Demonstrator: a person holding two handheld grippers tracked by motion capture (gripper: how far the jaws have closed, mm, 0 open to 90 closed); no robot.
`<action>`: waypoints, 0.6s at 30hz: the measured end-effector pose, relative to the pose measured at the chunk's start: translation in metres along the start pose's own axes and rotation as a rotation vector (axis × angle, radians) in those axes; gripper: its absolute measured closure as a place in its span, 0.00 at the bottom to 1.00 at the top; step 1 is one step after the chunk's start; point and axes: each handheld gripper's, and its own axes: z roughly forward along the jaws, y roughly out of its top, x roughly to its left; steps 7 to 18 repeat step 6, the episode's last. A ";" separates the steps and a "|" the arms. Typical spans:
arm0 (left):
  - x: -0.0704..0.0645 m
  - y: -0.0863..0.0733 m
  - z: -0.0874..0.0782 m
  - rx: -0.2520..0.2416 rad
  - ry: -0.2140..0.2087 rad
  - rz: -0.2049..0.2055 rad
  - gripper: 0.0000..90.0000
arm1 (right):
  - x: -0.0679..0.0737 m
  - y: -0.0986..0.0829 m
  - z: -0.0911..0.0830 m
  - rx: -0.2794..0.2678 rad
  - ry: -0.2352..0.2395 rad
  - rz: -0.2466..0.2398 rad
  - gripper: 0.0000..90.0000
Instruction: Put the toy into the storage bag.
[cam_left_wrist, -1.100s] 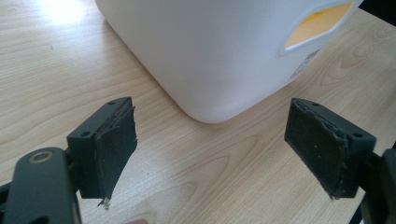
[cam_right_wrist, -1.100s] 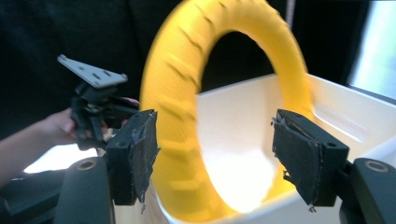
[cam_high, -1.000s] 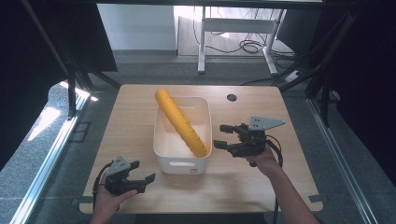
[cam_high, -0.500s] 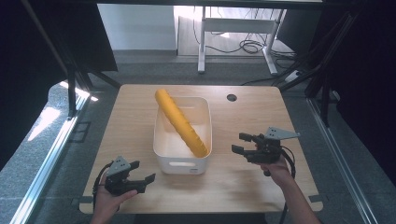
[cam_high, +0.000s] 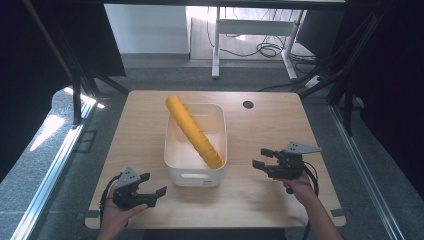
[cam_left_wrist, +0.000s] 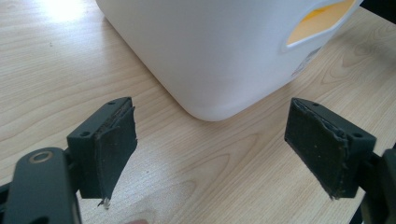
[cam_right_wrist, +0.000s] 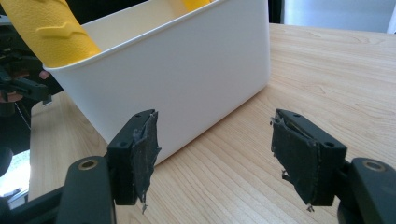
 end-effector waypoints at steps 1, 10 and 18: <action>0.000 0.000 0.000 0.001 0.000 0.000 0.19 | 0.000 0.000 0.000 0.001 0.000 0.001 0.35; 0.000 0.000 0.000 -0.001 0.000 0.001 0.19 | 0.001 0.000 -0.001 -0.008 -0.002 -0.005 0.35; 0.000 0.000 0.000 -0.001 0.000 0.001 0.19 | 0.001 0.000 -0.001 -0.008 -0.002 -0.005 0.35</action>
